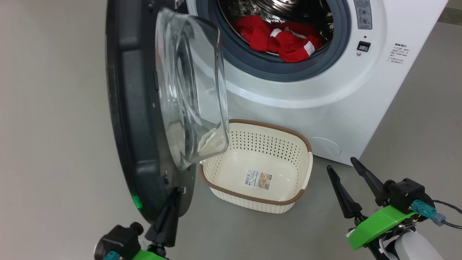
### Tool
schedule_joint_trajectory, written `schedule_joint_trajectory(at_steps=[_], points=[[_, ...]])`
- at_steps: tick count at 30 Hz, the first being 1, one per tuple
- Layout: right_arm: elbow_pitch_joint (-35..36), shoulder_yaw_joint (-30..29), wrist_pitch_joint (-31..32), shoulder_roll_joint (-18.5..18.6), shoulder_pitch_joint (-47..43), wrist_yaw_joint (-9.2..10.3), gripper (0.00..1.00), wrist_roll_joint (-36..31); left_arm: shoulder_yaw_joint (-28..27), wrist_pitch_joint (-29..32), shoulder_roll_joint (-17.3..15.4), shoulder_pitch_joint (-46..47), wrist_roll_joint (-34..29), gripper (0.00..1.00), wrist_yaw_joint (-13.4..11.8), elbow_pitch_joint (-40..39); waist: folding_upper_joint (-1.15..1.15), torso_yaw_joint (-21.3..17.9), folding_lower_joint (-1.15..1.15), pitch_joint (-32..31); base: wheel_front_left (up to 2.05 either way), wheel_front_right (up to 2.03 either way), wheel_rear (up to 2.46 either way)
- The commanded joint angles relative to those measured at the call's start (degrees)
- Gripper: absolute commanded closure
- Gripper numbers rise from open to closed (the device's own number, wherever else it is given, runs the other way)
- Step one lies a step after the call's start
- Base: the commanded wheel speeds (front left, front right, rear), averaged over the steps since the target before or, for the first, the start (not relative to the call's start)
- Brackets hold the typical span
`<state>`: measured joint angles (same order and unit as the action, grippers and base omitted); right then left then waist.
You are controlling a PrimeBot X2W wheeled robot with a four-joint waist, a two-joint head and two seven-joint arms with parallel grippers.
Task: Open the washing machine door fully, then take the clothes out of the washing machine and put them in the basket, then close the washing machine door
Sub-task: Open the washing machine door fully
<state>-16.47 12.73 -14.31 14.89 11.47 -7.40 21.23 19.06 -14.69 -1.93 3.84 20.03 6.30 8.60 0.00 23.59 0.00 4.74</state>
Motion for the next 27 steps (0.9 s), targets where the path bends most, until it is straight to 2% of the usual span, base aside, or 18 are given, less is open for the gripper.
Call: schedule_joint_trajectory(at_steps=[1,9,27], points=[[1.59,1.33,-0.69,0.33,0.37,-0.09,0.0,-0.35,-3.96,-0.31,-0.95,2.29,0.32,1.0,-0.42,-0.62,0.0,0.05,0.0,-0.03,0.0,0.0,0.0],[2.04,1.62,-0.69,0.29,0.23,-0.09,0.0,-0.51,-9.19,-0.31,-1.54,2.62,-0.01,1.0,-0.79,0.18,0.0,0.27,0.0,0.31,0.0,0.0,0.0],[1.83,2.35,-0.69,1.73,2.07,-0.09,0.0,-0.66,-22.37,-0.31,-7.02,10.75,-1.2,1.0,-0.53,9.65,0.0,0.84,0.0,3.08,0.0,0.0,0.0]])
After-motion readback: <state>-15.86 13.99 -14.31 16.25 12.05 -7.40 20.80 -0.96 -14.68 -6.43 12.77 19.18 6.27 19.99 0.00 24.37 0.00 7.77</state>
